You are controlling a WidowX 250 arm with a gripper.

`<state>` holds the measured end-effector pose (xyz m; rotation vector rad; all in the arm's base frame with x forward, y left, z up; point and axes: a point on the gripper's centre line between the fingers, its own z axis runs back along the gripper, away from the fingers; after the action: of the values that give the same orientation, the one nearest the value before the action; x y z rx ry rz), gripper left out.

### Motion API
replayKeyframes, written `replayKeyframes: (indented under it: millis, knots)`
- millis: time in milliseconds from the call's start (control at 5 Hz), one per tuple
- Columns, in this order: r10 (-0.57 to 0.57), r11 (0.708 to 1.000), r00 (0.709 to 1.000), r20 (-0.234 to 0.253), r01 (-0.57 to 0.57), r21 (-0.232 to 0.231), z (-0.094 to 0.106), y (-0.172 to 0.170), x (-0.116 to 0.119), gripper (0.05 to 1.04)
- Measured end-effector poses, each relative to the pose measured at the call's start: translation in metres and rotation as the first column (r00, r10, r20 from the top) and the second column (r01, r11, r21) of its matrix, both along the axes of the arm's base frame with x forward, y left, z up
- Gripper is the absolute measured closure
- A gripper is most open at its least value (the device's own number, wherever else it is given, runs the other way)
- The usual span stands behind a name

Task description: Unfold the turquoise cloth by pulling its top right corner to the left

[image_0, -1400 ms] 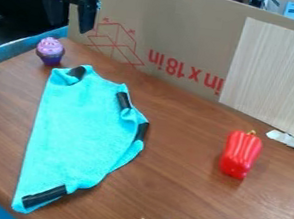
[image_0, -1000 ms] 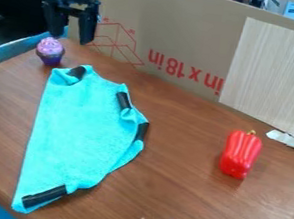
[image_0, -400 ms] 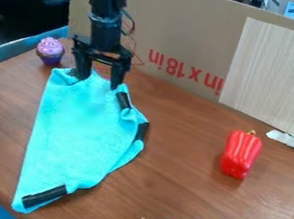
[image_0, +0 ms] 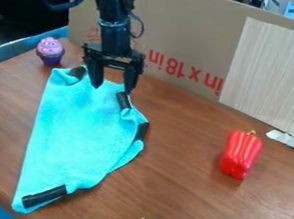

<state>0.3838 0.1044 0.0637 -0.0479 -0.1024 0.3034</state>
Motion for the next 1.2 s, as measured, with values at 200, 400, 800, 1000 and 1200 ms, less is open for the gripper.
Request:
replayKeyframes:
  millis: [200,400,800,1000,1200]
  knots:
    - [0.023,1.000,1.000,0.021,-0.023,0.000,0.001,-0.001,0.000,0.083]
    - [0.026,1.000,0.999,0.038,-0.027,0.003,0.000,-0.008,0.004,0.083]
    - [0.054,0.998,0.998,0.042,-0.055,0.013,-0.009,-0.012,0.007,0.083]
    - [0.067,0.997,0.997,0.034,-0.068,0.024,-0.016,-0.011,0.007,0.083]
    - [0.067,0.997,0.997,0.029,-0.068,0.043,-0.026,-0.011,0.008,0.110]
